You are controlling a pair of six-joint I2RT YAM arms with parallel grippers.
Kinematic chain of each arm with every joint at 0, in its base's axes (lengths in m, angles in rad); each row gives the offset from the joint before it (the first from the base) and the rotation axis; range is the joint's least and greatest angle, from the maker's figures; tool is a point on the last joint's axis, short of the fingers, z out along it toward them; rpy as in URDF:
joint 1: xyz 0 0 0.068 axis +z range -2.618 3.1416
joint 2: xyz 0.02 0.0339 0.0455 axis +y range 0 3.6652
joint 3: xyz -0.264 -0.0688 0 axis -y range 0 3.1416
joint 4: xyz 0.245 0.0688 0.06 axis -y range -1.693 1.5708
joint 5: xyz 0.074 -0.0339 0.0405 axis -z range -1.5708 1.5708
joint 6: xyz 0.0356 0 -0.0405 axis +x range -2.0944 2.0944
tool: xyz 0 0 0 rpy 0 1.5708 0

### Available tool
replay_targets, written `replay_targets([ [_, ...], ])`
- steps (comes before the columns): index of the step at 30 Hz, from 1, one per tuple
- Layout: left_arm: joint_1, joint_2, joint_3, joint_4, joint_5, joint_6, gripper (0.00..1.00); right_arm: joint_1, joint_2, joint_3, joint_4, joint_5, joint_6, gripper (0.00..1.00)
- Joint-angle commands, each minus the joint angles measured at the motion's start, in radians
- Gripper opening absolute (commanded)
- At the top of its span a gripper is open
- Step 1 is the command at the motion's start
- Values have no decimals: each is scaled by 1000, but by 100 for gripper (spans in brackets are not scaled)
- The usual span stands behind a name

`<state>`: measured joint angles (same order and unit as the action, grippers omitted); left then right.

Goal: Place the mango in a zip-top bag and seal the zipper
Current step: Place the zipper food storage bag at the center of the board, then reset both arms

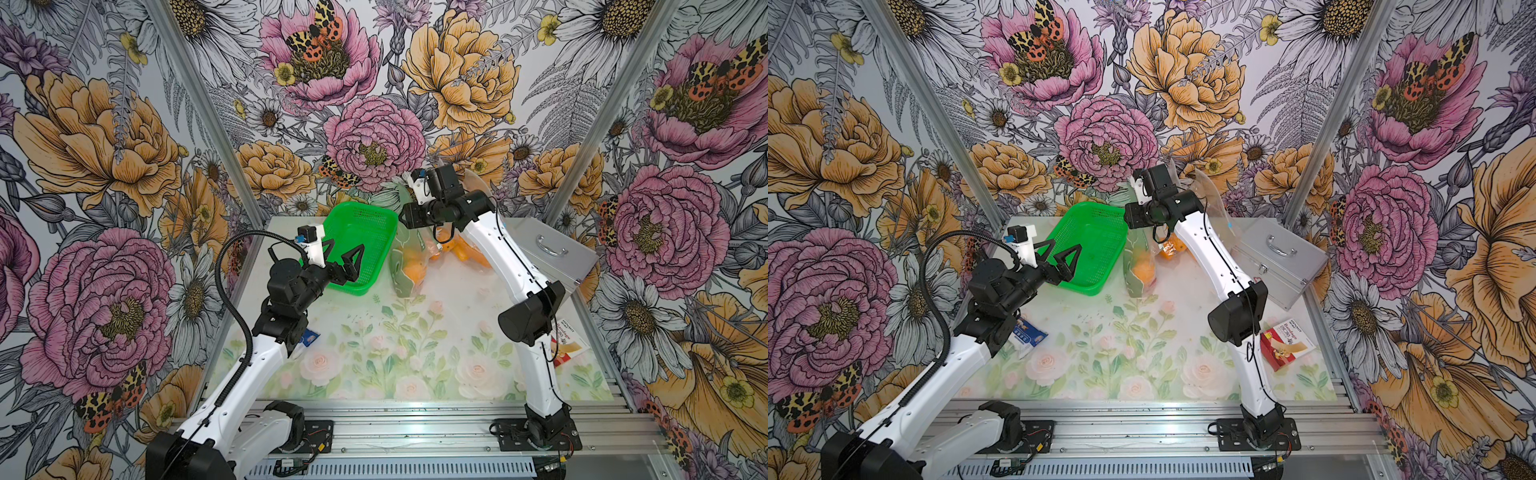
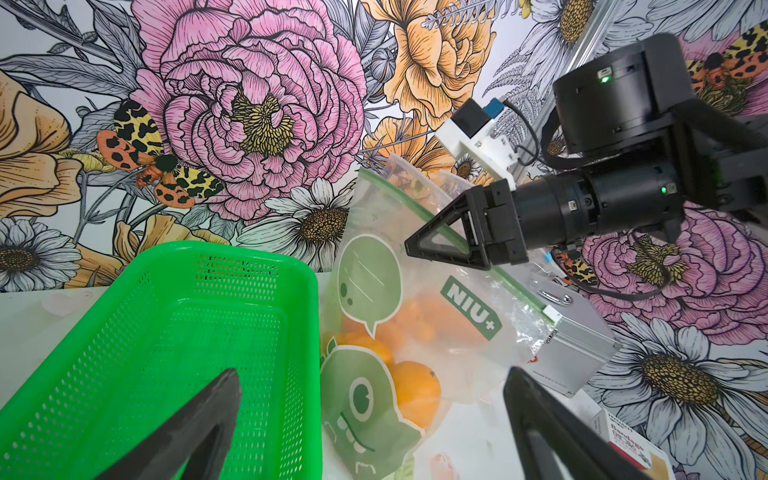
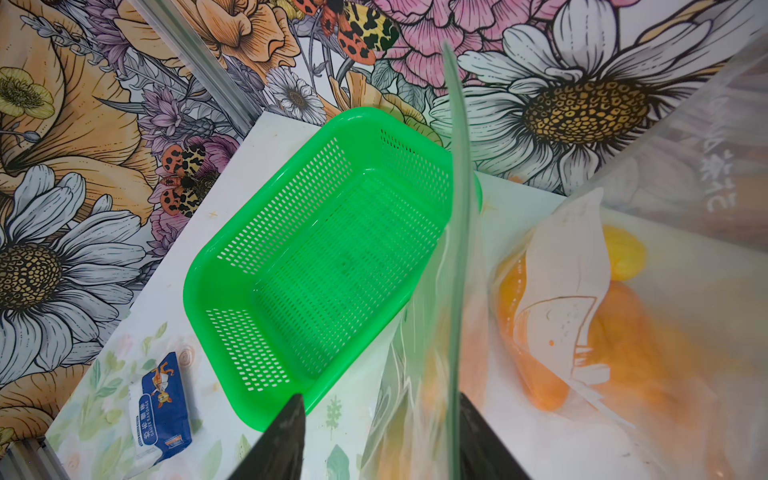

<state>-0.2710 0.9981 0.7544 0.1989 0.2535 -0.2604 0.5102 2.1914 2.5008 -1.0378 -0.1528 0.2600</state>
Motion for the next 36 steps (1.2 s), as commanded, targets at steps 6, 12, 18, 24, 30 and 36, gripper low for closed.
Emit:
replay_targets([
  [6,-4,-64,-33,1,-32,-12,99,5,-206,-103,13,116,-26,99],
  [12,-1,-114,-44,-35,-72,-1,99,6,-356,-231,14,199,-9,99],
  [18,0,-195,-84,-113,-171,14,99,8,-639,-584,69,328,6,100],
  [24,-1,-321,-148,-206,-289,9,99,8,-1014,-1069,207,437,59,99],
  [30,-2,-432,-168,-389,-547,-4,99,2,-1275,-1426,272,506,110,100],
  [36,0,-484,-273,-354,-747,29,99,-12,-1432,-1700,371,842,203,99],
])
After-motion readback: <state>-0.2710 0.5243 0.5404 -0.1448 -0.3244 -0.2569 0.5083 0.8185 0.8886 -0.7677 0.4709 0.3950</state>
